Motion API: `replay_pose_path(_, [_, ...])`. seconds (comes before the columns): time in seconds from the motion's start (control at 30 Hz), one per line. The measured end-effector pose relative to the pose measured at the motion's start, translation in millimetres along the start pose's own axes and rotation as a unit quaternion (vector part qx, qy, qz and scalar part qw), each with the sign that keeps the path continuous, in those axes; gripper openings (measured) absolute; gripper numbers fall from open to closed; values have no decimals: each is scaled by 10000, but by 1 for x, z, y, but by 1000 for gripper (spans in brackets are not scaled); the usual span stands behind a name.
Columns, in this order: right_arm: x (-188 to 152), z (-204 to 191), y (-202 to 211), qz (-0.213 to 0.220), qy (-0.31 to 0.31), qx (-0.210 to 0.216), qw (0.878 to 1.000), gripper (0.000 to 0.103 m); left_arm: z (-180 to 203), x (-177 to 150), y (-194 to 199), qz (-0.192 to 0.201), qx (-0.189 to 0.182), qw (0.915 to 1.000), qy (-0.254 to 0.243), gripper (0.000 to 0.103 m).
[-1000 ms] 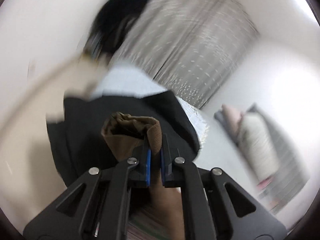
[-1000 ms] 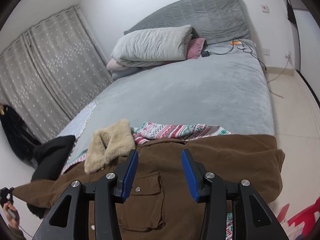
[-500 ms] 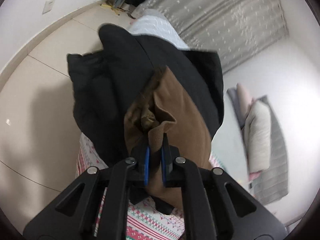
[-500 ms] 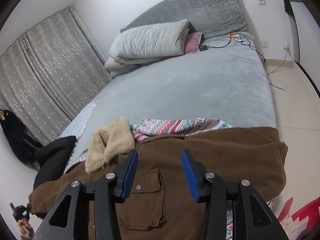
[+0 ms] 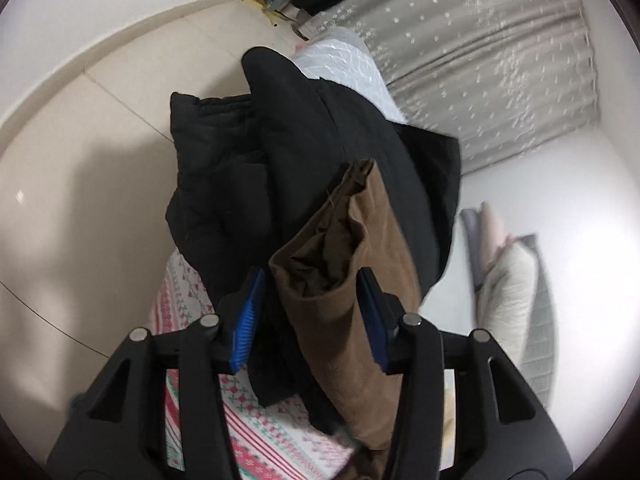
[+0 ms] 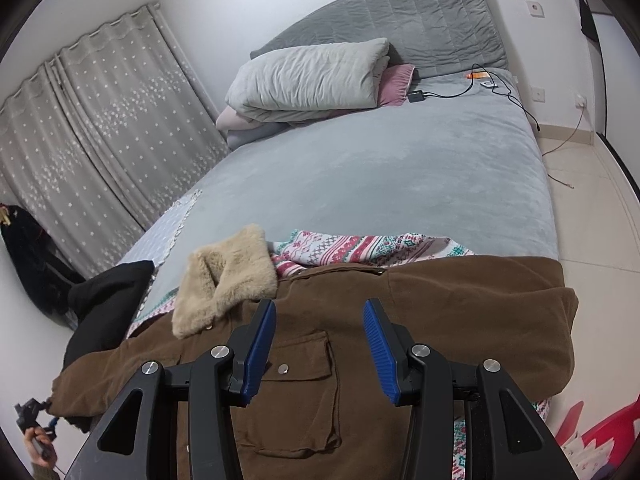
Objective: Fold large clothes
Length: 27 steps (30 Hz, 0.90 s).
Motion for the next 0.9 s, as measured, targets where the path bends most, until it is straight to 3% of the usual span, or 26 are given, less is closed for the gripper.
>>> replay_pose_path(0.03, [0,0,-1,-16,-16,-11,10000,47,8,-1,-3,-25,45,9999,-123,35])
replay_pose_path(0.07, [0,1,-3,-36,-29,-15,10000,47,12,1,-3,22,73,9999,-133,14])
replay_pose_path(0.17, [-2,0,-5,-102,-79,28,9999,47,42,7,20,337,-371,9987,-103,13])
replay_pose_path(0.33, [1,8,3,-36,-193,120,9997,53,97,16,60,1018,-522,9897,-861,12])
replay_pose_path(0.43, [3,20,2,-65,-401,162,9990,56,109,25,36,1064,136,9847,-1377,12])
replay_pose_path(0.53, [-4,26,-13,-444,-475,280,9975,62,106,30,6,838,445,9797,-1767,13])
replay_pose_path(0.6, [-10,37,-26,-721,-600,366,9949,64,91,29,-4,592,551,9841,-1584,16])
replay_pose_path(0.67, [-22,61,-44,-1058,-1129,436,9870,64,73,22,-9,210,147,9955,-916,18])
replay_pose_path(0.73, [-37,88,-65,-1477,-1898,750,9677,64,71,23,-5,194,21,9968,-781,18])
replay_pose_path(0.8, [-51,106,-84,-1772,-2418,990,9489,64,73,26,0,311,124,9956,-874,28])
replay_pose_path(0.9, [-65,131,-109,-1950,-2696,791,9397,64,69,25,-3,132,265,9967,-753,32])
Point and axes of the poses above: each gripper's, at about its wrist camera, not at the fingertips, and y roughly against the way its jaws point, z to its right, x to its top, the point moved 8 cm from there along -y, roughly the way its jaws point, and after that the axes turned 8 degrees about -z, right-handed, at the moved point
